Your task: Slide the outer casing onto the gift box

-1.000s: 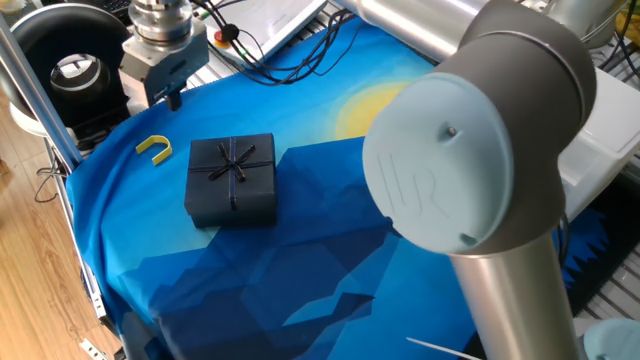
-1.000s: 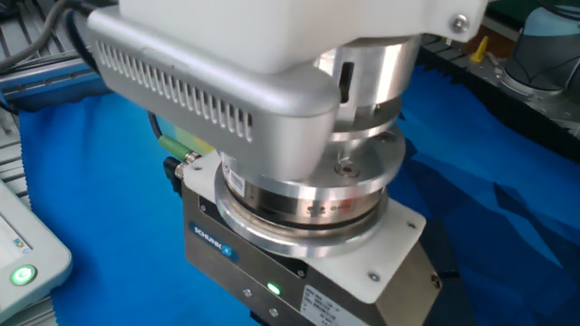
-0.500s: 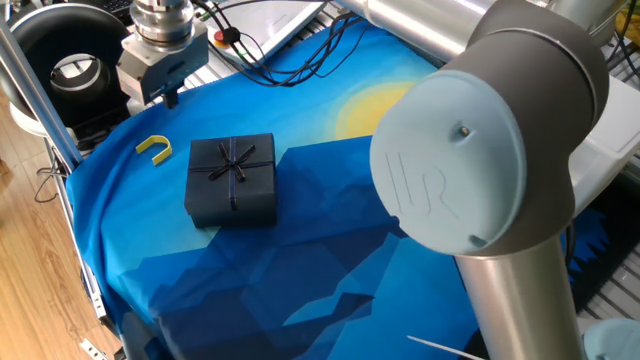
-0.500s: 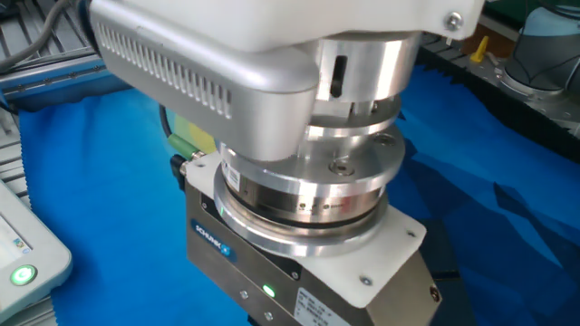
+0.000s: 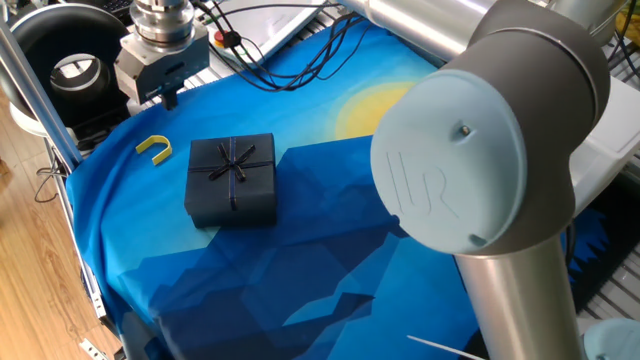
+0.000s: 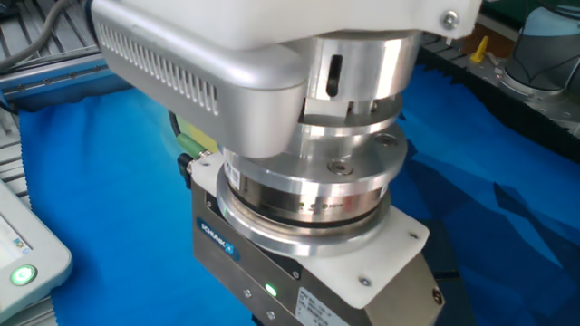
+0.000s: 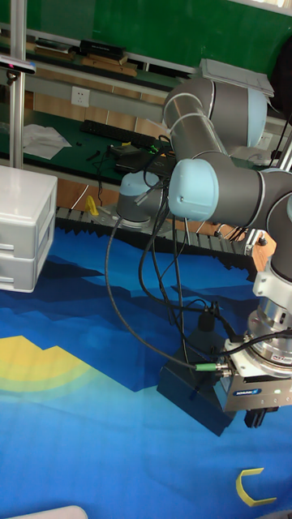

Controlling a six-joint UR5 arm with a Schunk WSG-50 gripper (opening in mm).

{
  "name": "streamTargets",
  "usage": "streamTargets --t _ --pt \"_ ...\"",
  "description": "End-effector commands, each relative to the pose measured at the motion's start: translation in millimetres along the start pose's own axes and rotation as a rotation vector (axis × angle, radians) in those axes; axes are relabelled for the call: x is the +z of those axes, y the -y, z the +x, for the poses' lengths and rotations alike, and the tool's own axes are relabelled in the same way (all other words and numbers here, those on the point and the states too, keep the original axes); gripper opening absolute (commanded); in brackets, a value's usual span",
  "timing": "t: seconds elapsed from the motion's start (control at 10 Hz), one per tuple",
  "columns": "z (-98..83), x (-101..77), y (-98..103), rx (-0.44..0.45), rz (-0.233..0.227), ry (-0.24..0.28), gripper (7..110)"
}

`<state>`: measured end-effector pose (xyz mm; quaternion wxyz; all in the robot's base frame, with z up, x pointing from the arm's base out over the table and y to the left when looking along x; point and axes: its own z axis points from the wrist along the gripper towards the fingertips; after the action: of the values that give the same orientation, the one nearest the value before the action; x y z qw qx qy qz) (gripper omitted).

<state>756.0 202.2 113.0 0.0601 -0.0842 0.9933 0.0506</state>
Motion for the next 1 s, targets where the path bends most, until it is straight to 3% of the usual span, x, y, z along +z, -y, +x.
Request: streamTargets --t 0.0,0.2,0.7,0.9 --pt "10.4 -1.5 2 0.004 0.002 -0.042 7" --pt "25.2 -6.1 1 -0.021 -0.004 -0.050 7" --pt "112.2 4.9 -4 -0.007 0.029 -0.064 7" --pt "143.4 12.1 -7 -0.015 -0.001 -0.093 7"
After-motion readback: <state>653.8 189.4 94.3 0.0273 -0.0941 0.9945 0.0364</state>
